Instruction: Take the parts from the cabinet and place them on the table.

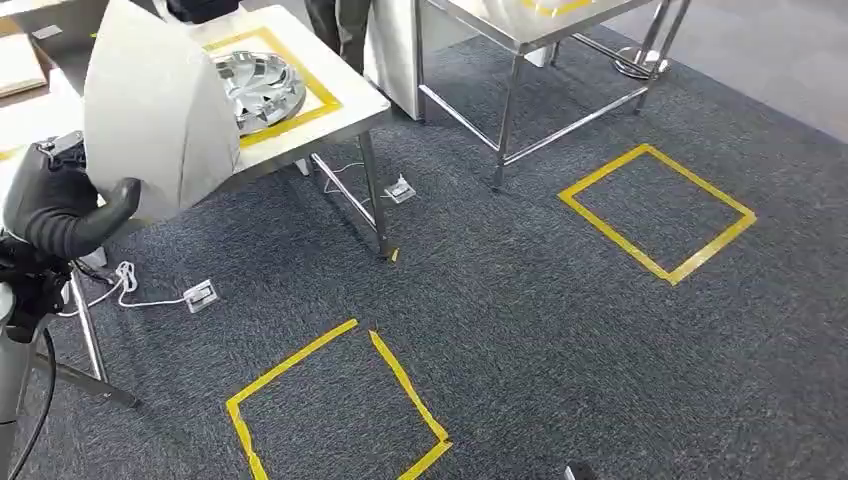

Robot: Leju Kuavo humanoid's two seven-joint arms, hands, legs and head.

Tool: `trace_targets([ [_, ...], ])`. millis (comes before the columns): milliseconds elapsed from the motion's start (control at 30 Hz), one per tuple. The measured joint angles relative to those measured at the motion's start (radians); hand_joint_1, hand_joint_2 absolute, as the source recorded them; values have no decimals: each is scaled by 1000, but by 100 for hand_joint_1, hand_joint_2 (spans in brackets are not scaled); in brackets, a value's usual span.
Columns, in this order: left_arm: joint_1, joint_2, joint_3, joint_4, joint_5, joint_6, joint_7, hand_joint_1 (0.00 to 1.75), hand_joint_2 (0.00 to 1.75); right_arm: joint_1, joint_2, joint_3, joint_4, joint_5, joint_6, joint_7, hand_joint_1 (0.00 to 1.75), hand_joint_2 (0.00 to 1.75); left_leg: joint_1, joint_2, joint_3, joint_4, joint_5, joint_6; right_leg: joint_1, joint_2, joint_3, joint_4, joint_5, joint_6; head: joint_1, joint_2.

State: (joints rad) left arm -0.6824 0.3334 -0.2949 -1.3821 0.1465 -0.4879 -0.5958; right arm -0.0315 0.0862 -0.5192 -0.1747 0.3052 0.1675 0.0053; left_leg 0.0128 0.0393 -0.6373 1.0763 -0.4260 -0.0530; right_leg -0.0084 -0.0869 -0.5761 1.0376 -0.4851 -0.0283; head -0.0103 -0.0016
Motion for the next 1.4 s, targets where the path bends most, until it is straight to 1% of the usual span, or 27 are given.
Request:
trace_targets([
  [33, -1, 0, 0, 0, 0, 2, 0, 175, 175, -1, -1, 0, 0, 0, 0, 0, 0, 0, -12, 35, 14, -32, -24, 10, 5, -8, 2, 0, -3, 5, 0, 0],
  [67, -2, -1, 0, -2, 0, 2, 0, 175, 175, -1, -1, 0, 0, 0, 0, -1, 0, 0, -9, 25, 19, -41, -12, 26, 10, -16, 1, 4, -7, 12, 2, 0],
  [200, -3, 0, 2, -2, -1, 2, 0, 175, 175, -6, -1, 0, 0, 0, 0, -1, 0, 0, -7, -22, 14, -42, -5, 53, 11, -51, 8, 0, -12, 33, 2, 0],
  [267, -10, 0, 3, -3, -2, 3, -1, 175, 175, -7, -2, 0, 0, 0, 0, -2, 0, 0, -2, -39, 12, -44, -1, 62, 3, 51, -22, 71, -59, 45, 6, 0],
  [333, -10, -5, 2, -2, -2, 3, 0, 175, 175, -2, -2, 0, 0, 1, 1, -1, 0, 0, -3, -62, 6, -43, 0, 68, 2, 79, -100, 229, -130, 49, 9, 0],
  [400, -8, -6, 0, 1, -2, 3, 0, 175, 175, 0, -2, 0, 0, 1, 1, -1, 0, 0, -4, -90, 2, -41, 2, 68, 2, 82, -147, 309, -139, 47, 10, 0],
  [433, -7, -6, 0, 1, -3, 3, 0, 175, 175, 0, -2, 0, 0, 2, 1, -1, 0, 0, -4, -102, 1, -39, 3, 67, 2, 84, -135, 277, -109, 44, 10, 0],
  [500, -10, -6, 0, 1, -3, 3, 0, 175, 175, -1, -2, 0, 0, 2, 1, -1, 0, 0, -4, -130, 1, -36, 4, 64, 2, 104, -52, 104, -14, 34, 11, 0],
  [533, -11, -6, 0, 1, -3, 3, 0, 175, 175, -2, -2, 0, 0, 2, 1, 0, 0, 0, -2, -140, 1, -36, 6, 61, 2, 144, -14, 19, 7, 27, 11, 0],
  [567, -14, -8, 0, 1, -3, 2, -2, 175, 175, -2, -5, 0, 0, 2, 0, 1, 0, 0, -6, -149, -4, -36, 8, 53, -1, 179, -8, 7, -7, 28, 9, 0],
  [667, -16, -10, -2, 3, -5, 2, -2, 175, 175, -3, -4, 0, 0, 0, 0, 2, 0, 0, 4, -185, -9, -49, 20, 30, 11, 142, -6, 2, -2, 18, 13, 0],
  [700, -17, -10, -1, 3, -5, 2, -2, 175, 175, -4, -4, 0, 0, 0, -1, 1, 0, 0, -2, -198, -13, -52, 24, 22, 1, 127, 2, -9, 6, 9, 12, 0],
  [767, -21, -6, -1, 5, -6, 2, -2, 175, 175, -4, -2, 0, 0, 0, -1, 0, 0, 0, -6, -93, -35, -6, -15, 18, -1, 101, 8, -21, 14, -5, 2, 0],
  [800, -24, -7, -1, 6, -5, 2, -3, 175, 175, -3, -2, 0, 0, 0, -1, 0, 0, 0, -4, -64, -64, 61, -54, 13, 0, 89, 8, -21, 13, -6, 3, 0],
  [867, -18, -10, -3, 9, -6, 2, -3, 175, 175, 0, -2, 0, 0, 0, -2, 1, 0, 0, -1, -47, -136, 222, -123, 5, 1, 60, 7, -20, 11, -8, 2, 0],
  [900, -16, -10, -4, 11, -6, 2, -3, 175, 175, 0, -2, 0, 0, 0, -2, 1, 0, 0, 0, -46, -152, 259, -127, 3, 1, 47, 7, -20, 10, -8, 2, 0],
  [933, -16, -10, -4, 13, -6, 2, -2, 175, 175, -1, -2, 0, 0, 0, -2, 1, 0, 0, 1, -44, -141, 241, -107, 1, 1, 33, 9, -20, 8, -8, 2, 0],
  [1000, -18, -10, -4, 13, -6, 2, -3, 175, 175, -3, -1, 0, 0, 0, -2, 1, 0, 0, 2, -28, -58, 92, -30, 2, 0, 7, 14, -17, 1, -2, 2, 0],
  [1033, -20, -10, -4, 12, -6, 2, -3, 175, 175, -3, -1, 0, 0, 0, -2, 1, 0, 0, 1, 3, -7, 2, 5, 5, 1, -3, 18, -14, -5, 3, 2, 0],
  [1067, -24, -10, -4, 13, -6, 2, -3, 175, 175, -3, -2, 0, 0, 0, -2, 0, 0, 0, -15, 56, 17, -37, -14, 11, 10, -13, 19, -11, -11, 10, 0, 0],
  [1100, -24, -11, -4, 12, -6, 2, -3, 175, 175, -4, -2, 0, 0, 0, -2, 1, 0, 0, -10, 34, 14, -41, -7, 33, 14, -23, 20, -7, -14, 14, 3, 0],
  [1200, -21, -11, -4, 16, -6, 2, -3, 175, 175, -5, -2, 0, 0, -8, -7, 0, 0, 0, -11, 1, 8, -39, -7, 50, 16, -50, 27, -11, -19, 24, 6, 0],
  [1233, -22, -11, -4, 14, -6, 2, -3, 175, 175, -7, -2, -1, 0, -13, -8, 0, 0, 0, -4, -5, 11, -43, -4, 57, 14, -45, 23, -7, -28, 32, 7, 0],
  [1267, -25, -11, -4, 14, -6, 3, -4, 175, 175, -8, -2, -2, 0, -17, -8, 0, 0, 0, -2, -10, 11, -43, -5, 62, 8, 19, 14, 25, -49, 39, 8, 0],
  [1300, -27, -11, -4, 15, -6, 3, -3, 175, 175, -9, -1, -3, 0, -19, -8, 0, 0, 0, -2, -13, 11, -43, -5, 68, 5, 58, -19, 94, -86, 43, 12, 0],
  [1367, -25, -14, -5, 18, -6, 3, -3, 175, 175, -4, -1, -4, 0, -21, -11, 0, 0, 0, -2, -27, 9, -43, -4, 71, 2, 80, -106, 263, -151, 47, 13, 0],
  [1400, -22, -16, -5, 19, -6, 3, -3, 175, 175, -1, -1, -6, 0, -21, -13, 0, 0, 0, -2, -33, 8, -43, -5, 71, 3, 81, -135, 312, -157, 48, 13, 0],
])
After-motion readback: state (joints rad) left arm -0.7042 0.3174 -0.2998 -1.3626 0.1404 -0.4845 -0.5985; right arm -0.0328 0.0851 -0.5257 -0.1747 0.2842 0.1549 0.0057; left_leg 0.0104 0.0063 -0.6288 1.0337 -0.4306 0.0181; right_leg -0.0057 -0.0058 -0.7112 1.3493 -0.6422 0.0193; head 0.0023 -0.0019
